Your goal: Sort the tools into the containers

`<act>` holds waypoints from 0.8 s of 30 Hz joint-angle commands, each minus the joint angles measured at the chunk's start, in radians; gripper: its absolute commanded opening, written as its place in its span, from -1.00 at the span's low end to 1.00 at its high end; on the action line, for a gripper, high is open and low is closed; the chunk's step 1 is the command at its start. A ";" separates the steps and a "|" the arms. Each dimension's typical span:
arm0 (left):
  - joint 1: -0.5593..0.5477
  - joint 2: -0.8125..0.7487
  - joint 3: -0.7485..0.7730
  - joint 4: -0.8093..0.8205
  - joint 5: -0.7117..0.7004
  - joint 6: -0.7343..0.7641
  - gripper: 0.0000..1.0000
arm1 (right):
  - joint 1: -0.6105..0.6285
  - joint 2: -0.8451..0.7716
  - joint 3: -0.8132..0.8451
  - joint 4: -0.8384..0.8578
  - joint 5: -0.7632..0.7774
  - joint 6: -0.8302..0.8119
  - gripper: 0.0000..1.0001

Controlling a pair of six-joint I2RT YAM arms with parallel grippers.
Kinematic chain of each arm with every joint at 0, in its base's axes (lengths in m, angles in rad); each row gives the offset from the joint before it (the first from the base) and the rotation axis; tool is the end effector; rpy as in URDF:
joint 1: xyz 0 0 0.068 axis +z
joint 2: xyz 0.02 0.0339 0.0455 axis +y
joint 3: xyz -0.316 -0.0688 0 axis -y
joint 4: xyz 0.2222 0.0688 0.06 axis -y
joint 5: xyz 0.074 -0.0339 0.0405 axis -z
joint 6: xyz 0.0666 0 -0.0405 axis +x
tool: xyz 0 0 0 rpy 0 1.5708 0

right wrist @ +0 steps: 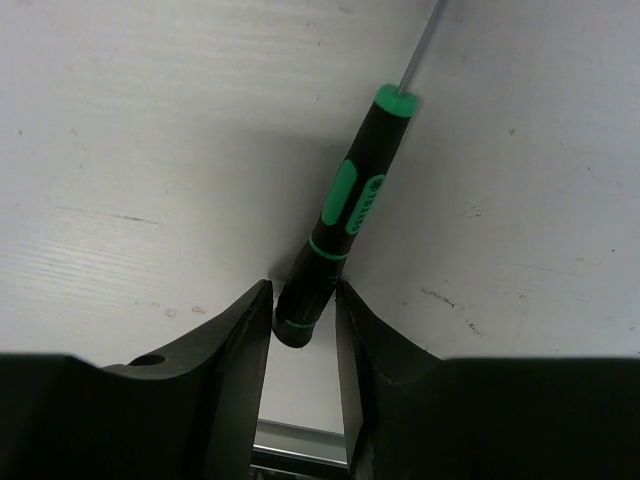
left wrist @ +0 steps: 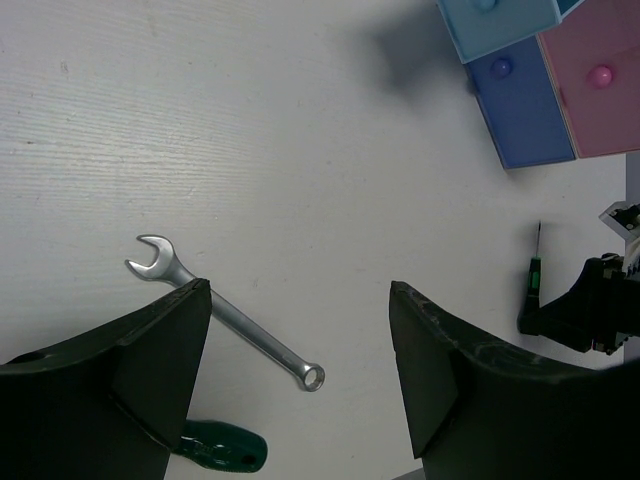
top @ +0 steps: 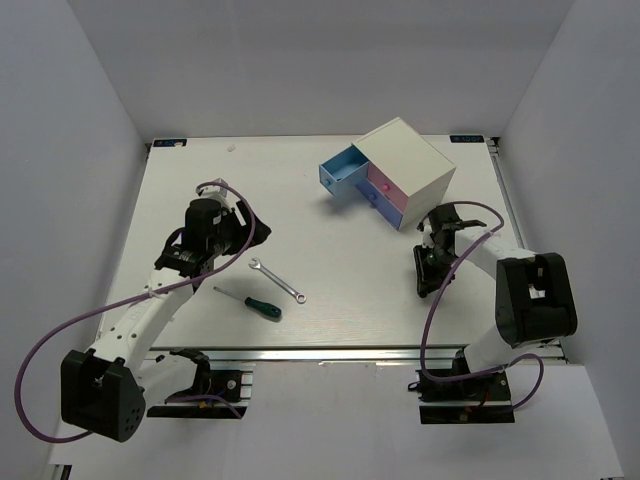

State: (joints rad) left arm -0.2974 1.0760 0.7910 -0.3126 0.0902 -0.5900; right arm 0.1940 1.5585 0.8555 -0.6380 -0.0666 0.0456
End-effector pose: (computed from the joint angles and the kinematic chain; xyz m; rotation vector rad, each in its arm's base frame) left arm 0.2048 -0.0690 0.3077 -0.2723 2.2128 -0.5970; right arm 0.2508 0.0538 0.1948 -0.2275 2.9095 0.1368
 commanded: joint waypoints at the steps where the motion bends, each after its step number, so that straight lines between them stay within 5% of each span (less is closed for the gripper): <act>1: 0.003 -0.027 -0.001 0.006 0.006 -0.005 0.63 | -0.001 0.047 0.007 0.009 0.014 0.080 -0.25; 4: 0.001 -0.031 0.004 -0.005 0.003 -0.004 0.63 | -0.001 0.057 0.002 0.029 0.008 0.103 -0.27; 11: 0.003 -0.045 0.001 -0.016 0.002 -0.005 0.63 | 0.001 0.031 -0.007 0.015 -0.034 0.077 -1.00; 24: 0.003 -0.050 -0.003 0.027 0.026 -0.027 0.63 | 0.071 -0.227 0.031 -0.022 -0.525 -0.381 -1.00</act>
State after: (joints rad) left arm -0.2974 1.0435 0.7883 -0.3073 0.0971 -0.5991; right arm 0.2260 1.3678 0.8658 -0.6445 -0.4168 -0.1936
